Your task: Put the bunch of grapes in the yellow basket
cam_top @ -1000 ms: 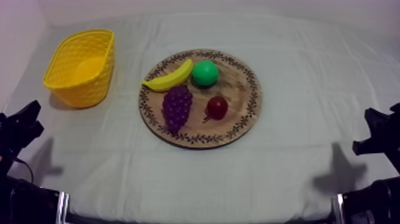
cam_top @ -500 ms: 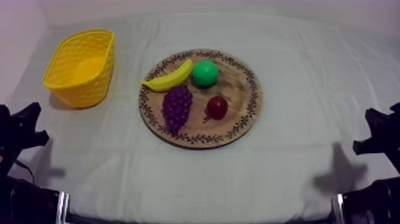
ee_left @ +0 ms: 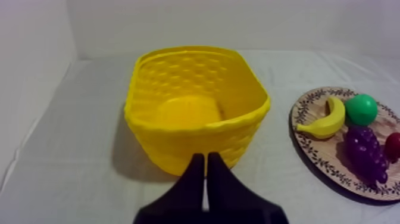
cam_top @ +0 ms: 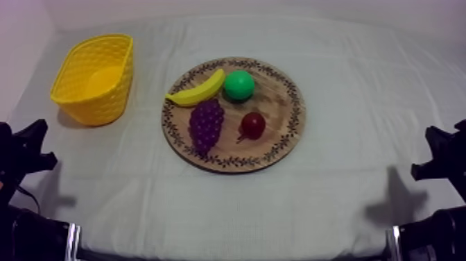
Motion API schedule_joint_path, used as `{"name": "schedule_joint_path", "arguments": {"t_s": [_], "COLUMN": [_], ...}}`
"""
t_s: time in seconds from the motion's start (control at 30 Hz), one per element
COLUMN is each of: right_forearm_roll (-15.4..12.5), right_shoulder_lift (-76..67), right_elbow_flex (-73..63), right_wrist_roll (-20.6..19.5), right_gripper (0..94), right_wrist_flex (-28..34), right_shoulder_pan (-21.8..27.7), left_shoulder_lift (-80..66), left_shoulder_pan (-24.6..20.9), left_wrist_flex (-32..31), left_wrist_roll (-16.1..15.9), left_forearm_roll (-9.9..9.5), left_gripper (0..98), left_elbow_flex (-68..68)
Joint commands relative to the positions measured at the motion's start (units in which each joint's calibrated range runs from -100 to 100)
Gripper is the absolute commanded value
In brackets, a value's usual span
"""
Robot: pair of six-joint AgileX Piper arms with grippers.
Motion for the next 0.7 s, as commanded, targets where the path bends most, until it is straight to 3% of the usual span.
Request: {"name": "schedule_joint_path", "arguments": {"t_s": [0.0, 0.67], "right_forearm_roll": [-0.02, -0.02], "right_shoulder_lift": [0.03, 0.03], "right_elbow_flex": [-0.04, -0.04], "right_wrist_roll": [0.0, 0.0], "right_gripper": [0.3, 0.3], "right_wrist_flex": [-0.06, -0.06], "right_shoulder_pan": [0.0, 0.0], "left_shoulder_lift": [0.0, 4.88], "left_shoulder_pan": [0.0, 0.92], "left_wrist_flex": [0.03, 0.03], "left_wrist_roll": [0.17, 1.94], "left_forearm_roll": [0.01, 0.14], "left_gripper": [0.0, 0.0], "left_elbow_flex": [0.03, -3.7]}}
